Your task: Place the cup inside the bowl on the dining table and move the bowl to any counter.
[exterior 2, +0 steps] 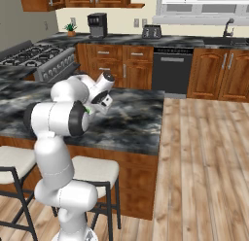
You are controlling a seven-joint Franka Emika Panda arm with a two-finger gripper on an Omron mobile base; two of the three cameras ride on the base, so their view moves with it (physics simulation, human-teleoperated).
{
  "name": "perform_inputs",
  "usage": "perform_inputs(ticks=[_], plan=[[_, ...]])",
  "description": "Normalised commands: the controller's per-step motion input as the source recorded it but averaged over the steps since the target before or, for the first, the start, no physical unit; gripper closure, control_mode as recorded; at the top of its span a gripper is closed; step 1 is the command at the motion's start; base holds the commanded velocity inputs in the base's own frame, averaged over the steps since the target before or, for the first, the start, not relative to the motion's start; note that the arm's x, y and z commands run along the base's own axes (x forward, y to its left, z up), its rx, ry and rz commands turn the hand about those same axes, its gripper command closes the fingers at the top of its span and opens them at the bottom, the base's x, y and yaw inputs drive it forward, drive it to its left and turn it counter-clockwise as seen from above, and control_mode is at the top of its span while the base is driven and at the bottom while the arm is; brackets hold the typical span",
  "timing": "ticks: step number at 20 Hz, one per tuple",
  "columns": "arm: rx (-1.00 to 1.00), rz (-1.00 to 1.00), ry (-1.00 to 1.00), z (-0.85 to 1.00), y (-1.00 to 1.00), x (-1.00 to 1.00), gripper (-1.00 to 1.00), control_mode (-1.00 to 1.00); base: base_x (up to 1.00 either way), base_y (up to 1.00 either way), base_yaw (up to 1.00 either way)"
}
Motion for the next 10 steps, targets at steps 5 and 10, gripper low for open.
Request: perform_inputs(ticks=[5,10], plan=[[0.00,0.00,0.02,-0.03,-0.10,0.15,-1.00,-1.00,0.00,0.00,0.00],[0.01,0.00,0.03,-0.20,0.00,0.19,-1.00,-1.00,0.00,0.00,0.00]])
